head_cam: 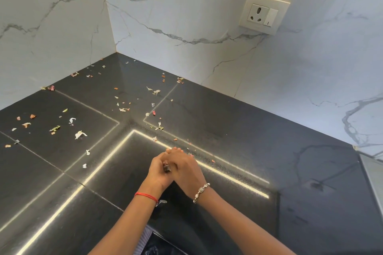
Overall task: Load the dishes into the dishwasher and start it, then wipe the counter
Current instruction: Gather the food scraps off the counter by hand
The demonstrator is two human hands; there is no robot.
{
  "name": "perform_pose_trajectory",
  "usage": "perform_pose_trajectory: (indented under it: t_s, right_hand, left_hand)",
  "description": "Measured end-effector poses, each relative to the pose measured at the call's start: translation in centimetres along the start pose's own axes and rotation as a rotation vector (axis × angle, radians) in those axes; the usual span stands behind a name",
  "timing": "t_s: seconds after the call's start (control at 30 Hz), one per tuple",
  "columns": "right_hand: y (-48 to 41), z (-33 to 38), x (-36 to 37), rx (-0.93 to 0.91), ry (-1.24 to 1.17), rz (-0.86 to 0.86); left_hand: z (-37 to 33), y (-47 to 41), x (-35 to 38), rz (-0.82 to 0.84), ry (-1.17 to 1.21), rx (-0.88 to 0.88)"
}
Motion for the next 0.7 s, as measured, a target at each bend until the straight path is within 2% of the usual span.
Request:
perform_pose_trajectory:
  t_s: [0.13, 0.2, 0.27, 0.37, 0.5, 0.6, 0.7]
  right_hand:
    - [-0.6, -1.1, -1.9, 0.011, -0.08, -0.045]
    - [-0.9, -1.7, -3.2, 0.004, -0.142, -0.152]
    - [-1.2, -3.4, -4.4, 0.131, -0.178, -0.254]
    - [-1.7, -8.5, -4.8, 0.414, -0.03, -0.127]
    - [-1.3, -15.0, -3.8, 0.641, 0.197, 0.109]
    - [-1.3, -15.2, -2.2, 0.644, 0.336, 0.23]
    - [-1.3, -12.2, 0.0, 0.527, 0.389, 0.218]
  left_hand:
    - [0.1, -0.1, 0.4, -0.028, -0.042, 0.024]
    - [0.2, -0.2, 0.5, -0.036, -0.009, 0.015]
    - [0.0, -0.4, 0.5, -0.031, 0.034, -0.01]
    - [-0.5, -0.1, 0.8, -0.008, 0.027, -0.037]
    - [-1.4, 0.0, 0.7, 0.046, -0.002, -0.028]
    - [-2.5, -0.1, 0.2, 0.11, 0.001, -0.026]
    - [-3.5, -0.1, 0.0, 0.125, 0.008, 0.011]
Point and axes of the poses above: each hand's wrist, its own y-axis away from the middle knuckle, its own x-axis out of the palm, z = x × y, the point moved 3 cm from there along -y, towards the middle knuckle, and after that the axes turned 13 degrees about y, right-handed, at the moved point
